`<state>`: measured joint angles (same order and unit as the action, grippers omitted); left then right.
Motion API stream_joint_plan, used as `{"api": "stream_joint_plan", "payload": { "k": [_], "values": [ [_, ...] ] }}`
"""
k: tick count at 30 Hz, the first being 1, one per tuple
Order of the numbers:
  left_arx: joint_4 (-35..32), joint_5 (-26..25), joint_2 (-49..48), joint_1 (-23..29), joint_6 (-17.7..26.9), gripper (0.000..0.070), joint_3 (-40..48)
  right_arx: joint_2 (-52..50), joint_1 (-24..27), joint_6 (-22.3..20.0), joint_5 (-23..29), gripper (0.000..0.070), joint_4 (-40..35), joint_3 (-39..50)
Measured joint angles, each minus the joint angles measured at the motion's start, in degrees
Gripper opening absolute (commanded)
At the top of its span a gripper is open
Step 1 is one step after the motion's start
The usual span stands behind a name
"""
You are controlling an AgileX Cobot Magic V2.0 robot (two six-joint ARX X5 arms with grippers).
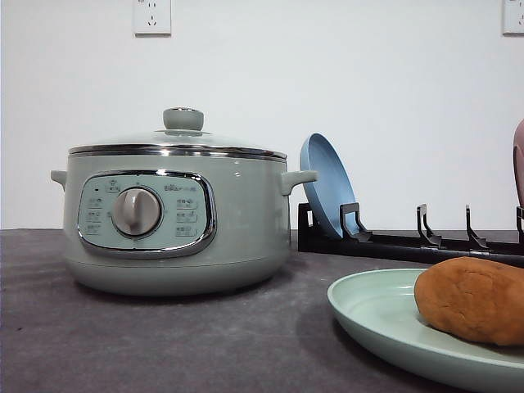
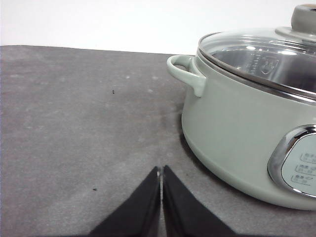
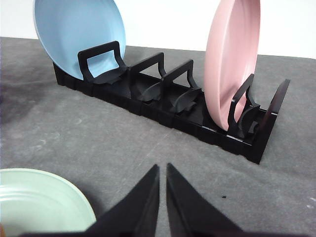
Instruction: Transfer potato from steamer to green plate
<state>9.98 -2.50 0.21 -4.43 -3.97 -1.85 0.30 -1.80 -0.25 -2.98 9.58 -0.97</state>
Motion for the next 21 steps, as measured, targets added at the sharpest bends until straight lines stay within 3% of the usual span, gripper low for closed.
{"api": "stream_joint_plan", "payload": {
  "k": [21],
  "values": [
    [0.0,0.0,0.0,0.0,0.0,0.0000,0.0,0.0,0.0,0.0,0.0,0.0013,0.0,0.0]
  ]
}}
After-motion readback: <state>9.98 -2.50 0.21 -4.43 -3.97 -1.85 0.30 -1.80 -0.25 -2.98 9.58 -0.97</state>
